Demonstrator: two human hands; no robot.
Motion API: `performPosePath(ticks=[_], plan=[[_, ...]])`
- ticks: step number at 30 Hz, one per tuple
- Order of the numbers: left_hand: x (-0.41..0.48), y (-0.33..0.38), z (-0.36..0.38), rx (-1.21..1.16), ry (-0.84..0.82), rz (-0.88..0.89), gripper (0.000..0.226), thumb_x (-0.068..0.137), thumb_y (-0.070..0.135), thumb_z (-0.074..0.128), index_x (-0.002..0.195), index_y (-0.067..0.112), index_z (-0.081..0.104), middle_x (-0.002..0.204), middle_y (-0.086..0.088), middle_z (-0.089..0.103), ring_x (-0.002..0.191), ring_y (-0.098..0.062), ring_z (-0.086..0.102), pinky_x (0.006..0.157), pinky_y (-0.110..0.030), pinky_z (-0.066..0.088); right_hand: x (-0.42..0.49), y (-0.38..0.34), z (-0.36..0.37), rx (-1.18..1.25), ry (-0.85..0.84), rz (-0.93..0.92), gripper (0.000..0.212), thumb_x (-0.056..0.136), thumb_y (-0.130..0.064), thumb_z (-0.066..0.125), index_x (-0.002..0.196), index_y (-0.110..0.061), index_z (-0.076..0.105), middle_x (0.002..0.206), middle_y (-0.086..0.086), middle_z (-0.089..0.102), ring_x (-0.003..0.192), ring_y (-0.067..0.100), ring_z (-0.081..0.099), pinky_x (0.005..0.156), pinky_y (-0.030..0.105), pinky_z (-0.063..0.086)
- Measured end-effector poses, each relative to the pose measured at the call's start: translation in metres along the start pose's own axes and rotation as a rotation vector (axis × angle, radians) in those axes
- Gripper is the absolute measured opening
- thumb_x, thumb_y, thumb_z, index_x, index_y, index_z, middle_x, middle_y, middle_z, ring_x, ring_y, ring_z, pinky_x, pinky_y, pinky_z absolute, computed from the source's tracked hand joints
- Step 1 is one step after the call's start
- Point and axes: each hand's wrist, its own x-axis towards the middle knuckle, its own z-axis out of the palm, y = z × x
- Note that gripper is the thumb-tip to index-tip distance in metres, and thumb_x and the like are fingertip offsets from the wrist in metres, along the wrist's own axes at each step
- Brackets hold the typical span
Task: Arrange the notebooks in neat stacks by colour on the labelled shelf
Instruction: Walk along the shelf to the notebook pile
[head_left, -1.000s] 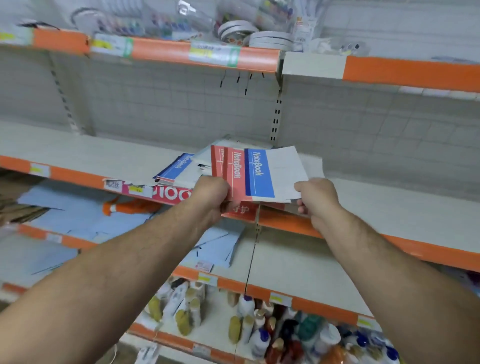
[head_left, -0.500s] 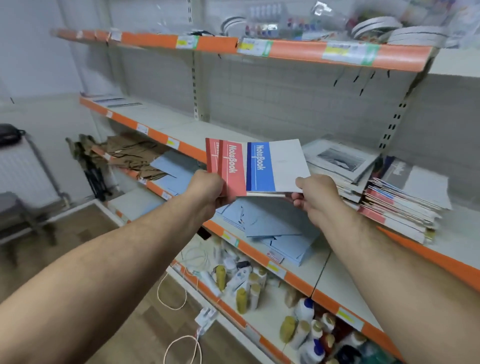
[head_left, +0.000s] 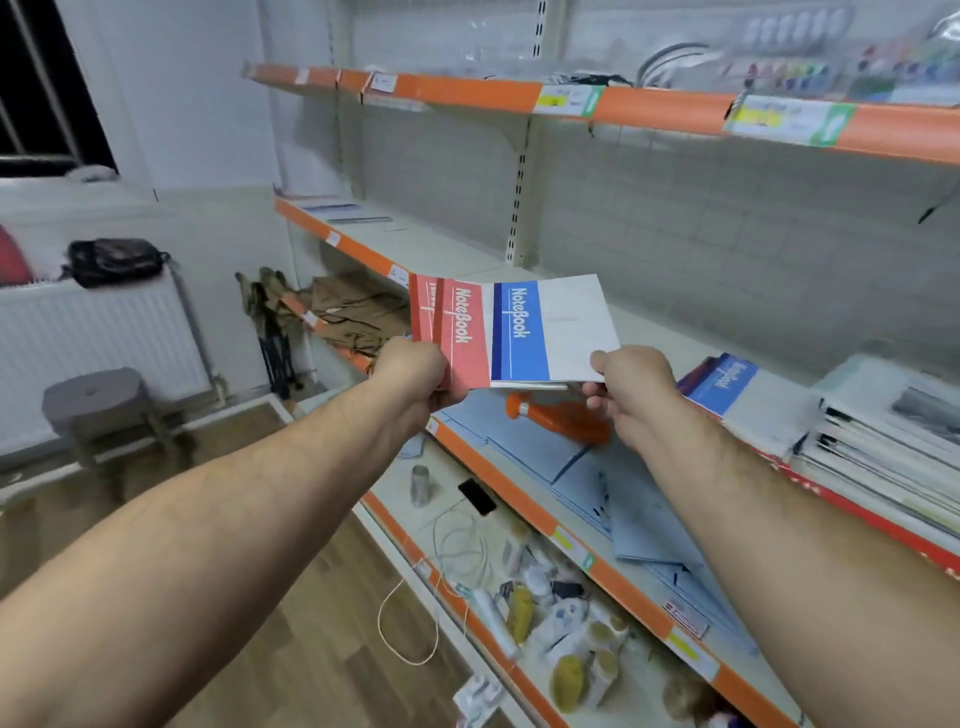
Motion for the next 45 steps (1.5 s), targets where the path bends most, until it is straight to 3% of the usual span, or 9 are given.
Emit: performPosePath(ticks=[7,11,18,24,30,36,38,42,45], plan=[[0.082,0.033,-0.070,-0.039,0.074,0.022,0.037,0.085,-0.016,0.033,0.086,0.011,0.057,0.087,-0.010,0.067,0.059,-0.021,0.065,0.054,-0.027,0.045,0.044,-0.010,0.118,-0.008,-0.093,0.004,0.017,0.088,-0.004,0.047,0.096,-0.006,0.062,0.068,0.008,0.058,0.046,0.016,0.045,0.049,0.027,0.036],[0.129,0.045,-0.095,-0.043,0.133,0.012,0.031,0.090,-0.011,0.038,0.088,0.014,0.057,0.091,-0.009,0.070,0.067,-0.019,0.069,0.045,-0.023,0.050,0.076,-0.018,0.175,-0.001,-0.159,-0.020,0.017,0.091,-0.001,0.048,0.100,-0.004,0.062,0.081,0.010,0.061,0.048,0.013,0.048,0.038,0.020,0.039],[0.231,0.064,-0.123,-0.045,0.223,-0.003,0.023,0.094,-0.007,0.043,0.091,0.014,0.055,0.096,-0.010,0.071,0.081,-0.022,0.071,0.051,-0.025,0.054,0.156,-0.035,0.263,-0.003,-0.261,-0.030,0.013,0.093,-0.001,0.048,0.087,-0.009,0.057,0.081,0.008,0.060,0.052,0.014,0.049,0.040,0.022,0.041],[0.304,0.099,-0.142,-0.045,0.307,0.007,0.012,0.101,0.007,0.047,0.093,0.015,0.051,0.089,-0.006,0.070,0.076,-0.017,0.070,0.061,-0.027,0.055,0.222,-0.066,0.335,-0.009,-0.325,-0.015,0.013,0.094,-0.002,0.048,0.087,-0.009,0.056,0.075,0.009,0.058,0.050,0.014,0.047,0.043,0.024,0.040],[0.371,0.115,-0.170,-0.043,0.333,-0.014,0.008,0.103,0.012,0.049,0.096,0.017,0.051,0.096,-0.007,0.073,0.083,-0.019,0.074,0.076,-0.030,0.059,0.273,-0.077,0.398,-0.042,-0.322,-0.008,0.011,0.094,-0.006,0.050,0.088,-0.011,0.058,0.074,0.010,0.061,0.051,0.014,0.049,0.046,0.025,0.041],[0.449,0.130,-0.212,-0.090,0.310,-0.013,0.008,0.103,0.019,0.053,0.095,0.018,0.050,0.092,-0.005,0.074,0.077,-0.016,0.075,0.064,-0.025,0.058,0.309,-0.076,0.477,-0.045,-0.326,-0.020,0.015,0.096,-0.007,0.049,0.106,-0.009,0.061,0.093,0.010,0.069,0.055,0.012,0.052,0.046,0.023,0.044],[0.481,0.138,-0.232,-0.087,0.301,-0.011,0.008,0.103,0.021,0.053,0.096,0.019,0.049,0.093,-0.004,0.074,0.077,-0.016,0.075,0.060,-0.024,0.058,0.320,-0.079,0.511,-0.043,-0.314,-0.030,0.014,0.096,-0.007,0.049,0.101,-0.011,0.062,0.092,0.010,0.069,0.056,0.012,0.052,0.047,0.023,0.044],[0.547,0.162,-0.278,-0.060,0.281,-0.020,0.010,0.102,0.022,0.054,0.095,0.019,0.049,0.095,-0.005,0.074,0.073,-0.015,0.075,0.073,-0.028,0.060,0.341,-0.086,0.587,-0.047,-0.282,-0.017,0.012,0.096,-0.007,0.049,0.102,-0.010,0.060,0.089,0.010,0.068,0.055,0.013,0.052,0.047,0.023,0.043],[0.594,0.184,-0.314,-0.051,0.260,-0.018,0.010,0.103,0.022,0.053,0.095,0.018,0.048,0.094,-0.005,0.074,0.069,-0.014,0.074,0.065,-0.026,0.059,0.355,-0.094,0.645,-0.033,-0.258,-0.006,0.008,0.097,-0.007,0.050,0.099,-0.009,0.058,0.082,0.008,0.062,0.054,0.013,0.050,0.048,0.024,0.043]])
